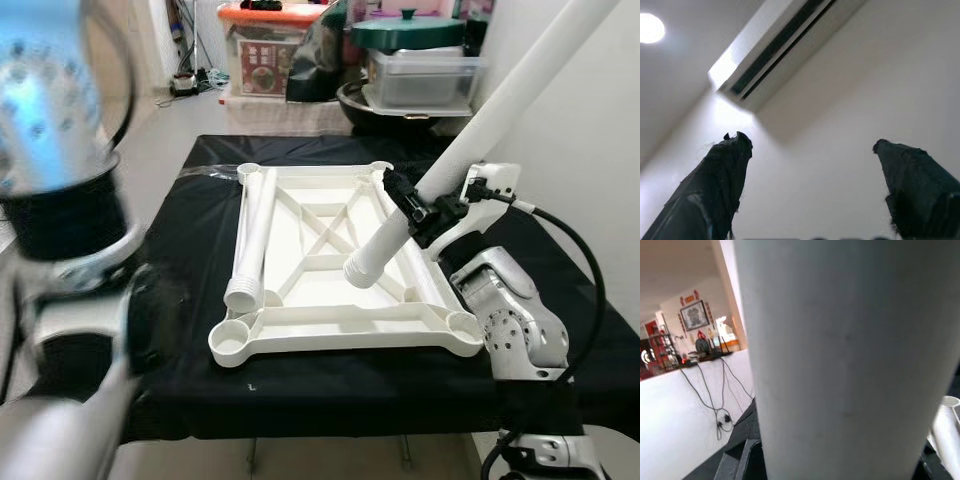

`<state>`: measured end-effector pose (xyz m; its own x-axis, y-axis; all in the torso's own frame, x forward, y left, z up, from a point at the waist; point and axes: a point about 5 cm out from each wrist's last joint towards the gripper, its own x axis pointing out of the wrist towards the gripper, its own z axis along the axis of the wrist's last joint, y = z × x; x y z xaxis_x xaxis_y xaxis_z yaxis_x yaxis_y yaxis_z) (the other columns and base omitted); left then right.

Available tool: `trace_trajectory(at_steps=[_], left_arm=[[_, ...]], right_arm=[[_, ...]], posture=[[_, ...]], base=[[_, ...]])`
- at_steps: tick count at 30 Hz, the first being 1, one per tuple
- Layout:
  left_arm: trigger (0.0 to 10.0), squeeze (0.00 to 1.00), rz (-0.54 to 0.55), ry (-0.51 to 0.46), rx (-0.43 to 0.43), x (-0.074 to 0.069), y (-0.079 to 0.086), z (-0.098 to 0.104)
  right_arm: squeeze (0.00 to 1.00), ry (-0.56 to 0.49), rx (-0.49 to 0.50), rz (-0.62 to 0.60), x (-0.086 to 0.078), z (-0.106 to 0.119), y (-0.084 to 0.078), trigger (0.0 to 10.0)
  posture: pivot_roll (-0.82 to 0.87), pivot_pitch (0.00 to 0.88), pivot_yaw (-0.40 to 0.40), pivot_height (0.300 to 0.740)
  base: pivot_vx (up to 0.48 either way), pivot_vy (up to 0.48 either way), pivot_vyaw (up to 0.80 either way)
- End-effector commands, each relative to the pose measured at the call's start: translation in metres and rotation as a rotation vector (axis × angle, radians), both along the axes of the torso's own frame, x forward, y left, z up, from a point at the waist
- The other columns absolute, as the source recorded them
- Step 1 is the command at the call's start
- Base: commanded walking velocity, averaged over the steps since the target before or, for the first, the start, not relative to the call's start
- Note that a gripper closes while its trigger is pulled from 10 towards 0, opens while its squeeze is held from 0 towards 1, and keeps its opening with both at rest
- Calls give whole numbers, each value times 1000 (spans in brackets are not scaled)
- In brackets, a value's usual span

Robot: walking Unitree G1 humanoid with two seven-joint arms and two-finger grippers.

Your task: Building children table

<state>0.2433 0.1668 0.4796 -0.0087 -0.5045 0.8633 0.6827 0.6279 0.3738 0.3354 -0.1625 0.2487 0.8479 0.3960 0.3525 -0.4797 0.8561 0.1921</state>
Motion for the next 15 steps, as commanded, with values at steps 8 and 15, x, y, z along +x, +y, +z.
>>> trace_trajectory(at_steps=[8, 15], left_arm=[[10000, 0, 296, 556, 262, 78, -19, -116], [10000, 0, 522, 839, 308, 77, -9, -196]], right_arm=[[0, -80, -14, -45, -10, 18, -14, 0], [0, -104, -69, -47, -12, 24, -20, 0]], posture=[[14, 0, -18, 740], [30, 0, -33, 740]], base=[[0, 0, 0], [0, 0, 0]])
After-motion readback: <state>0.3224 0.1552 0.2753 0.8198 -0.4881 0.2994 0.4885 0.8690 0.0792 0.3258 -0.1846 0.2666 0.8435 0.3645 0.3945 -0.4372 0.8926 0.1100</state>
